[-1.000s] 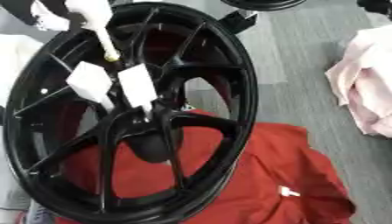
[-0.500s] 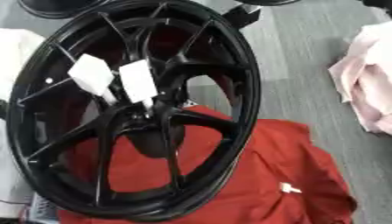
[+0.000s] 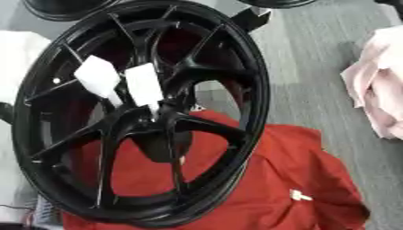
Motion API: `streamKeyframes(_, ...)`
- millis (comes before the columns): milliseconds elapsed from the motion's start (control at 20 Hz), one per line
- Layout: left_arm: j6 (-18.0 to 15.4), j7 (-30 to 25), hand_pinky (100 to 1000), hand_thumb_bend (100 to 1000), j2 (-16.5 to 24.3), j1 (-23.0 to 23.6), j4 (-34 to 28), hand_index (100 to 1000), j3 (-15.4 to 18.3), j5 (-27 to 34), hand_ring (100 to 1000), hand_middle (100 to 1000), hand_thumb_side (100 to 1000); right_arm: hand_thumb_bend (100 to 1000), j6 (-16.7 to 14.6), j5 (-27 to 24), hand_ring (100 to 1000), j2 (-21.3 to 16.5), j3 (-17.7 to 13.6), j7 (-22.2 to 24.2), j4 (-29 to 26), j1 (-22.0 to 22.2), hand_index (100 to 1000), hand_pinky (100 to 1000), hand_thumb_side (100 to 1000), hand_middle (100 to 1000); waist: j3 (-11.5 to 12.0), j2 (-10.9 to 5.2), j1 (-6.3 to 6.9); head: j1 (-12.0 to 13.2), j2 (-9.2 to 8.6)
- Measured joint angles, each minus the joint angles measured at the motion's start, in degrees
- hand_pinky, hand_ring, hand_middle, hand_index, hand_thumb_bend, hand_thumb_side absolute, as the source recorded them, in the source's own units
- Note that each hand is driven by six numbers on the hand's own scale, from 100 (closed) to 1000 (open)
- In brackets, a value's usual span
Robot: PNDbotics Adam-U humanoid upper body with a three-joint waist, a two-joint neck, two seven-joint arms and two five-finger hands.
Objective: Pull the pin out of the wheel hub.
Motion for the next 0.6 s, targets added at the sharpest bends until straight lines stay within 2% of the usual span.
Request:
streamKeyframes(100, 0.36, 1.05, 685, 100, -0.03, 2.26, 0.92, 424, 0.07, -0.15, 469, 326, 158, 100, -0.03, 0.00, 639, 0.00, 0.00, -0.03, -0.01, -0.36, 620, 762, 642, 562, 0.00, 0.00, -0.09, 0.02, -0.20)
streamKeyframes(200, 0.69, 1.58, 720, 100, -0.25, 4.09, 1.67, 541, 0.05, -0.17, 539, 447, 155, 100, -0.04, 0.00, 639, 0.00, 0.00, -0.02, -0.02, -0.69, 620, 762, 642, 562, -0.13, 0.00, -0.36, 0.05, -0.49)
streamKeyframes(300, 0.70, 1.32, 806, 100, -0.94, 5.64, 2.19, 795, -0.04, -0.09, 728, 690, 402, 100, -0.05, 0.00, 639, 0.02, 0.01, -0.01, -0.03, -0.84, 620, 762, 644, 562, -0.20, 0.00, -0.68, 0.02, -0.51)
streamKeyframes(350, 0.56, 0.52, 848, 100, -1.31, 6.22, 2.36, 876, -0.23, 0.23, 807, 793, 561, 100, -0.05, 0.00, 639, 0.05, 0.02, -0.01, -0.04, -0.84, 619, 762, 644, 562, -0.27, 0.00, -0.79, -0.04, -0.51)
streamKeyframes(400, 0.39, -0.68, 868, 167, -1.65, 6.74, 2.40, 897, -0.36, 0.66, 837, 827, 663, 100, -0.05, 0.00, 639, 0.09, 0.02, -0.01, -0.04, -0.84, 619, 762, 644, 562, -0.36, 0.00, -0.88, -0.13, -0.51)
streamKeyframes(450, 0.26, -2.00, 884, 297, -1.87, 7.18, 2.41, 921, -0.42, 1.09, 869, 865, 831, 100, -0.05, 0.00, 639, 0.12, 0.02, -0.01, -0.04, -0.84, 619, 762, 645, 562, -0.42, 0.00, -0.98, -0.21, -0.51)
streamKeyframes(500, 0.21, -3.12, 887, 306, -2.05, 7.54, 2.41, 931, -0.47, 1.33, 875, 877, 889, 100, -0.05, -0.01, 639, 0.15, 0.02, -0.01, -0.04, -0.84, 619, 762, 646, 562, -0.42, 0.00, -1.03, -0.23, -0.51)
streamKeyframes(600, 0.39, -4.46, 879, 267, -2.10, 8.03, 2.36, 930, -0.47, 1.34, 867, 873, 908, 100, -0.05, -0.01, 639, 0.31, 0.02, -0.01, -0.04, -0.87, 619, 762, 646, 562, -0.41, 0.00, -1.07, -0.25, -0.51)
